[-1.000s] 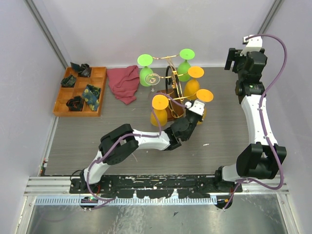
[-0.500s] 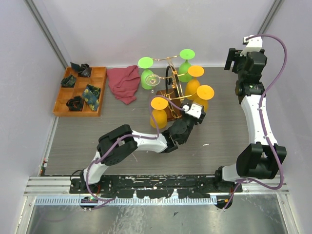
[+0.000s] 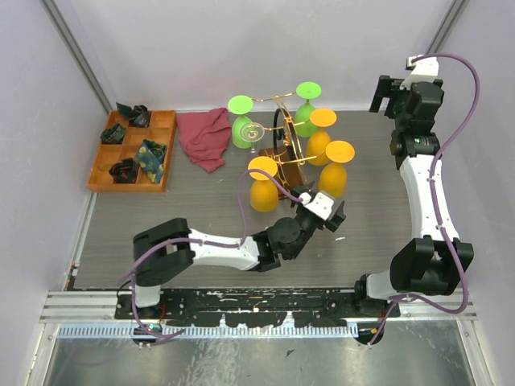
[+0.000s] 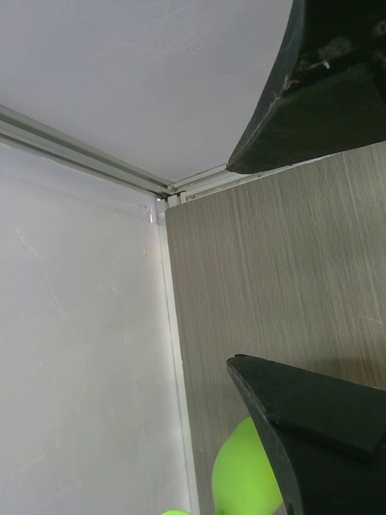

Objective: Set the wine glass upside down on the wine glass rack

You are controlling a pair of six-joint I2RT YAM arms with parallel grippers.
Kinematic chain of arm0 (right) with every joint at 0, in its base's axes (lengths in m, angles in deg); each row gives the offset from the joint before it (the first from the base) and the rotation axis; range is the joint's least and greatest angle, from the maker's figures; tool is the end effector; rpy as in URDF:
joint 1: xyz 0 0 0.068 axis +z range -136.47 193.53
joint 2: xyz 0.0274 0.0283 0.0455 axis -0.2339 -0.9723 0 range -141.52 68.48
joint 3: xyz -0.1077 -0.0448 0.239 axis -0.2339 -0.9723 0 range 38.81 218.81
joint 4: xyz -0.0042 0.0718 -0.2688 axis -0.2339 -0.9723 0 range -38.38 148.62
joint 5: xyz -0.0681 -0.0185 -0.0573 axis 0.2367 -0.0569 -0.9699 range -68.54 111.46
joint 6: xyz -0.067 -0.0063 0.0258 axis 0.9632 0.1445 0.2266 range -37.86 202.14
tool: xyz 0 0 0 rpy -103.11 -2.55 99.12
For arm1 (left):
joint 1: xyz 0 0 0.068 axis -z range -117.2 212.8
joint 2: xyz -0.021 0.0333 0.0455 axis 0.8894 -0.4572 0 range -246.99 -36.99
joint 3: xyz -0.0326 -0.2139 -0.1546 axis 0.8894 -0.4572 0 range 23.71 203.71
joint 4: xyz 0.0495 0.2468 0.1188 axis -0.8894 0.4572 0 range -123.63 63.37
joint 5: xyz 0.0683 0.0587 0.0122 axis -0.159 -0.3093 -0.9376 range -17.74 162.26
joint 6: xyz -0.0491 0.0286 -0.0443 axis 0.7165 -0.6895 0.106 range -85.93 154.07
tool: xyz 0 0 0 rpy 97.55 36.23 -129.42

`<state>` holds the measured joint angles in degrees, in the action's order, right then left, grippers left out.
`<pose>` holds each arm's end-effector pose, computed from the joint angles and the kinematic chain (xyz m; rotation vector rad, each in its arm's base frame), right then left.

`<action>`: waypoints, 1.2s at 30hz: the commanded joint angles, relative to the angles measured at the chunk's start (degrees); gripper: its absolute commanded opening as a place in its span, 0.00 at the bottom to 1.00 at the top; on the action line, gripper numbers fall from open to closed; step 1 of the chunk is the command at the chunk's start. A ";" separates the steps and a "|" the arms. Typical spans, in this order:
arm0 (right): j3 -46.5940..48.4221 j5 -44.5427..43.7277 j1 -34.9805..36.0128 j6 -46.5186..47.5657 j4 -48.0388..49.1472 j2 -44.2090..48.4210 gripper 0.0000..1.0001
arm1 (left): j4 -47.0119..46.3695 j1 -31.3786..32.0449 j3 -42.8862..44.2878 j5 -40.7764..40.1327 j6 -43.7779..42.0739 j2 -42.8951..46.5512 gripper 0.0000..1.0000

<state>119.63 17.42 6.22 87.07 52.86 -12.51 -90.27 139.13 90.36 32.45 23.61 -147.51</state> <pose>0.3720 -0.0518 0.4126 0.0880 1.6765 -0.2200 0.1452 -0.4360 0.2416 0.4618 1.3403 -0.4865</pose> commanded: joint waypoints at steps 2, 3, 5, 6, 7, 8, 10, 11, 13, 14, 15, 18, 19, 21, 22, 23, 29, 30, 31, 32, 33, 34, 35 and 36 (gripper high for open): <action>4.92 -0.64 -0.60 -3.19 0.32 0.26 1.00 | 8.31 1.90 -1.74 4.61 1.65 7.95 0.98; 5.21 -0.48 -0.64 -3.56 0.06 0.15 1.00 | 10.80 2.04 -1.64 5.98 2.24 9.23 0.98; 5.82 0.00 -0.65 -4.44 -0.16 0.20 1.00 | 15.99 2.15 -1.12 8.93 3.56 12.07 0.98; 6.17 0.21 -0.68 -4.88 -0.34 0.22 1.00 | 18.92 2.19 -0.60 10.53 4.31 13.66 0.98; 6.57 0.37 -0.73 -5.13 -0.57 0.30 1.00 | 21.60 2.11 0.00 12.06 4.94 15.19 0.98; 7.00 0.56 -0.71 -5.29 -0.94 0.35 1.00 | 24.34 2.11 0.70 12.90 5.00 16.59 0.98; 8.47 0.35 -0.69 -5.93 -2.62 0.31 1.00 | 29.34 2.15 2.71 13.05 5.03 18.74 0.98; 9.16 -0.23 -0.73 -6.47 -3.51 0.31 1.00 | 31.62 2.15 3.65 12.75 4.82 19.73 0.98; 10.06 -1.57 -0.69 -7.42 -4.59 0.79 1.00 | 35.49 2.11 5.71 11.50 4.70 21.33 0.98; 10.18 -2.73 -0.70 -8.00 -4.62 1.33 1.00 | 37.55 2.15 6.95 10.46 4.74 22.20 0.98; 10.30 -4.16 -0.69 -8.88 -4.57 1.76 1.00 | 39.66 2.15 8.32 9.31 4.64 22.72 0.98; 10.95 -9.73 -0.76 -11.28 -4.57 2.55 1.00 | 45.55 1.75 13.31 4.87 4.33 23.81 0.98; 11.21 -11.52 -0.71 -11.92 -4.65 2.85 1.00 | 47.24 1.37 14.76 4.12 5.09 24.30 0.98; 11.65 -13.54 -0.70 -12.81 -5.21 3.16 1.00 | 50.50 -0.60 16.91 4.38 8.73 25.79 0.98; 12.05 -13.96 -0.69 -13.11 -5.75 3.14 1.00 | 51.94 -2.16 17.79 5.36 10.78 26.73 0.98; 12.81 -14.31 -0.70 -13.22 -6.67 2.97 1.00 | 53.37 -3.91 18.55 6.44 12.65 27.63 0.98; 13.04 -17.39 -0.69 -13.88 -8.67 3.48 1.00 | 61.37 -16.06 22.84 9.41 13.67 32.44 0.98; 12.46 -17.49 -0.73 -14.10 -8.21 3.89 1.00 | 62.53 -18.78 22.86 10.57 14.50 33.59 0.98; 12.15 -17.36 -0.70 -14.08 -7.92 4.25 1.00 | 63.48 -21.03 22.64 11.65 15.25 34.80 0.98; 12.06 -17.25 -0.69 -14.14 -7.87 4.40 1.00 | 64.22 -23.41 22.19 12.50 15.62 35.93 0.98; 12.08 -17.33 -0.71 -14.08 -7.89 4.62 1.00 | 64.85 -25.43 21.29 13.00 15.65 36.97 0.98; 12.04 -17.46 -0.69 -14.07 -7.82 4.80 1.00 | 65.55 -27.28 20.45 13.41 15.62 38.23 0.98; 11.96 -17.48 -0.70 -13.98 -7.72 4.95 1.00 | 66.32 -29.22 19.45 13.85 15.83 39.83 0.98; 11.96 -17.44 -0.64 -13.82 -7.57 5.00 1.00 | 67.10 -30.86 18.49 14.34 16.33 40.87 0.98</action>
<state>130.64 1.60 5.80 74.00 43.03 -10.46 -28.31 113.38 111.00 43.40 37.86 -111.86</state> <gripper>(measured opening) 0.999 0.979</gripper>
